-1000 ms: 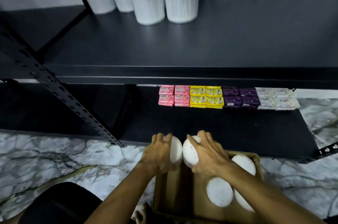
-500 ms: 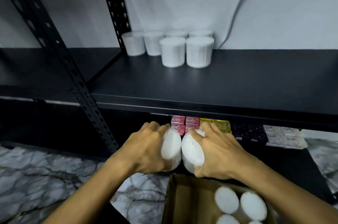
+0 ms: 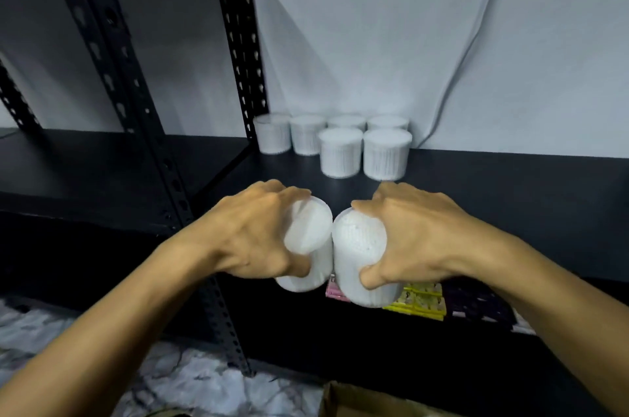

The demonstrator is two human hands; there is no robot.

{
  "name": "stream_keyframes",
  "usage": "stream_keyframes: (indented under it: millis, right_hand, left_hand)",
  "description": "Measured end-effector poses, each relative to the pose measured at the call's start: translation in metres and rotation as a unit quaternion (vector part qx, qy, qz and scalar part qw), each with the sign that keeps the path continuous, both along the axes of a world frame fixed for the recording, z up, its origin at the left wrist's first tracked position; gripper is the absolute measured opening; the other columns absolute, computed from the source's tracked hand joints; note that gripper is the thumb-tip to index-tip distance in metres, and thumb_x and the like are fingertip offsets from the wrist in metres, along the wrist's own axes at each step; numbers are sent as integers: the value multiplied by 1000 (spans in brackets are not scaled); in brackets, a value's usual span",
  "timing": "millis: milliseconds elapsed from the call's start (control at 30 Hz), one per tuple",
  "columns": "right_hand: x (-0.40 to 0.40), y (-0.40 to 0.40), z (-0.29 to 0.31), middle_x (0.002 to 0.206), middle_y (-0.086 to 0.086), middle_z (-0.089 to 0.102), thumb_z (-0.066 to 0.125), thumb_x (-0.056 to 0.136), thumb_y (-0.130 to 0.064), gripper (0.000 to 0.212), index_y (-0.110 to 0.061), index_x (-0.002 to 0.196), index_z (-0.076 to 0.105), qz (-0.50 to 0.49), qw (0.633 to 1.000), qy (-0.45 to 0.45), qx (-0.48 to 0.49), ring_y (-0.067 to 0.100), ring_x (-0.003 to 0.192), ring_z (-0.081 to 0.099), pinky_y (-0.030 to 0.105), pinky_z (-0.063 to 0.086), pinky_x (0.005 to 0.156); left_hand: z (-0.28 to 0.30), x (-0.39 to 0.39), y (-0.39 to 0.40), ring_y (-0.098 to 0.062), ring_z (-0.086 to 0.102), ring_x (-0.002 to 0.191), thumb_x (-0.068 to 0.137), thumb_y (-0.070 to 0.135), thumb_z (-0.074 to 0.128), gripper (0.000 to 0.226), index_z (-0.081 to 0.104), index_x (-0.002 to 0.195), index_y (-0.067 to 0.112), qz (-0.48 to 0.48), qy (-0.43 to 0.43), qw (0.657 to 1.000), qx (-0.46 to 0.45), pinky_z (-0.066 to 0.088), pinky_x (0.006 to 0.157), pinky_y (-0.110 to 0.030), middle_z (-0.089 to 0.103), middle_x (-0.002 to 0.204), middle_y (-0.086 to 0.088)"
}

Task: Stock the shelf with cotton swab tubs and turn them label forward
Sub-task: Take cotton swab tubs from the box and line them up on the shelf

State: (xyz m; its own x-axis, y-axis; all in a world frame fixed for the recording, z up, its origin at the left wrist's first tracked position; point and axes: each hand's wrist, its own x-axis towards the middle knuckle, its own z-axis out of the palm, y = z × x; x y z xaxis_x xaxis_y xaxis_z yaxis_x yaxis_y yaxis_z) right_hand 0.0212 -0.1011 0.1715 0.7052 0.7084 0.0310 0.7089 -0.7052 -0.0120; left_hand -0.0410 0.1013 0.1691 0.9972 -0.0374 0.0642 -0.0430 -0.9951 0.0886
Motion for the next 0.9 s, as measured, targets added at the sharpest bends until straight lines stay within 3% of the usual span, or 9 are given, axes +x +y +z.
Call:
stream_keyframes:
  millis: [167,433,633,733,800,867,900]
  right_hand:
    - [17,20,18,124,-5,45,67,56,-64,93,-33,139,40,-6,1000,2,20,21,115,48,38,45,90]
    - [54,59,8,129,2,45,71,59,-59,93,-30,141,38,-4,999,10,32,22,118,45,34,43,82]
    - [76,75,6,143,4,39,70,60,-54,101,-27,148,27,-14,997,57,43,24,129,40,39,44,96]
    - [82,77,3,147,3,35,70,62,-54,103,-29,149,20,-9,996,75,53,23,133,35,39,41,101]
    - [84,74,-1,152,2,26,69,65,-55,103,-31,150,15,-6,995,84,58,23,139,27,40,35,107]
    - [82,68,-6,158,-1,9,68,68,-59,105,-32,151,10,7,993,87,73,20,145,11,40,24,114]
    - [79,64,-10,159,-3,1,68,68,-61,104,-34,151,10,21,992,80,94,18,146,3,39,18,117]
  left_hand:
    - [20,16,18,-14,41,124,59,58,70,95,30,143,40,13,-1,1000,-12,43,99,-38,42,133,11]
    - [14,50,48,-17,47,115,60,53,73,88,38,139,36,55,37,998,-20,45,91,-39,47,123,7]
    - [12,69,65,-16,56,98,52,55,68,82,48,129,37,78,35,995,-48,51,82,-42,58,112,9]
    - [9,75,69,-17,54,105,55,53,69,85,43,135,37,81,41,995,-43,49,86,-43,53,120,7]
    - [6,75,72,-21,45,124,59,52,71,94,33,144,35,84,54,994,-44,44,98,-48,45,139,1]
    - [3,70,73,-20,13,146,62,58,71,109,15,151,35,80,47,995,-32,26,113,-53,18,159,1]
    - [0,65,72,-15,-1,147,64,60,71,111,11,152,34,73,19,997,-20,20,115,-51,6,161,4]
